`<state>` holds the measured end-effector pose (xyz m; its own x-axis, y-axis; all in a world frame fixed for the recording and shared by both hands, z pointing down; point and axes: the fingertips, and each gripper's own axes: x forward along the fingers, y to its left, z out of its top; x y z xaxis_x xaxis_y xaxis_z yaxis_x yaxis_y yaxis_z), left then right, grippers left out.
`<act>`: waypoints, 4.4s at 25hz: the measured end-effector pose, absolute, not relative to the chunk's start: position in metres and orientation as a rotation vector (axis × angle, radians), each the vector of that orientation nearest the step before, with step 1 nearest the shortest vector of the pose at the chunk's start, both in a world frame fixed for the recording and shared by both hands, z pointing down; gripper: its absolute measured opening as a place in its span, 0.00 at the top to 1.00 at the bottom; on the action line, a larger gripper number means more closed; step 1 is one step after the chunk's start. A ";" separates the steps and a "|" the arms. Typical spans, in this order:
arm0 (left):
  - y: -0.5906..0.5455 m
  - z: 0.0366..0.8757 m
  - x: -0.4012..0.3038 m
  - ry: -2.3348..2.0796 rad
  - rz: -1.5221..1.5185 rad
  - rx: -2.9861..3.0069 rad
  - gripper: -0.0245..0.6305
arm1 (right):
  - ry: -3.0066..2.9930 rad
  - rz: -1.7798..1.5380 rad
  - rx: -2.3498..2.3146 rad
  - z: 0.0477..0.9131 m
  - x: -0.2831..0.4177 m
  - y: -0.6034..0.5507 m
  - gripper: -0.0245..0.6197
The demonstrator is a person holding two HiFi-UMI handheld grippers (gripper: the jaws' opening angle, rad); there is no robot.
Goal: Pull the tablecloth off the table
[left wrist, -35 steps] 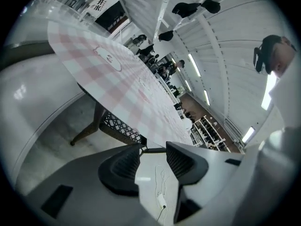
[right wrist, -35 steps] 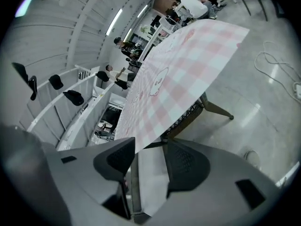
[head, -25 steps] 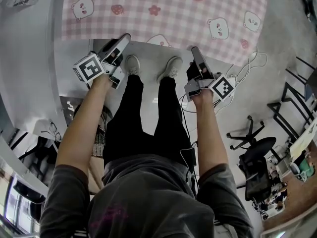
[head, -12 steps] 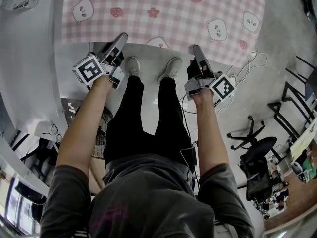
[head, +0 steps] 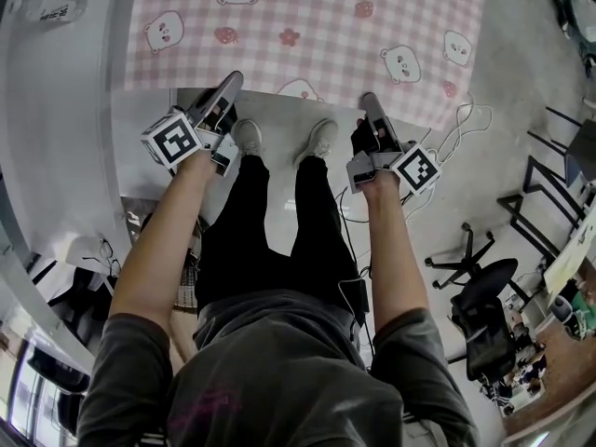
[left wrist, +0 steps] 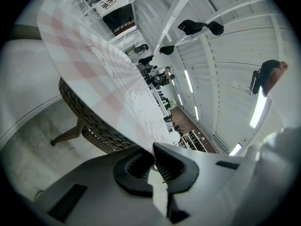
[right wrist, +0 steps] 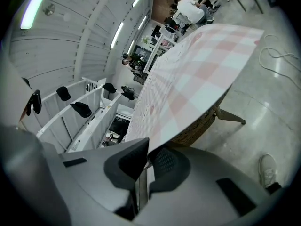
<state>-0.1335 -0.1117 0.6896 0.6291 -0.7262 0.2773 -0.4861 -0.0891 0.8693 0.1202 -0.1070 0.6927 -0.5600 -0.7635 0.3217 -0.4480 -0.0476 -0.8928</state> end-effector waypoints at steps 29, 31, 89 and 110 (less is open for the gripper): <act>-0.125 0.676 -0.125 -0.899 -0.226 1.838 0.96 | 1.972 -1.525 -1.329 0.671 0.122 -0.115 0.95; -0.128 0.661 -0.120 -0.918 -0.229 1.853 0.96 | 1.955 -1.543 -1.318 0.662 0.128 -0.117 0.95; -0.041 0.311 -0.129 -0.870 -0.452 2.232 0.96 | 2.087 -1.081 -1.159 0.315 0.111 -0.028 0.95; -0.040 0.296 -0.134 -0.835 -0.473 2.208 0.95 | 2.085 -1.074 -1.205 0.295 0.101 -0.025 0.95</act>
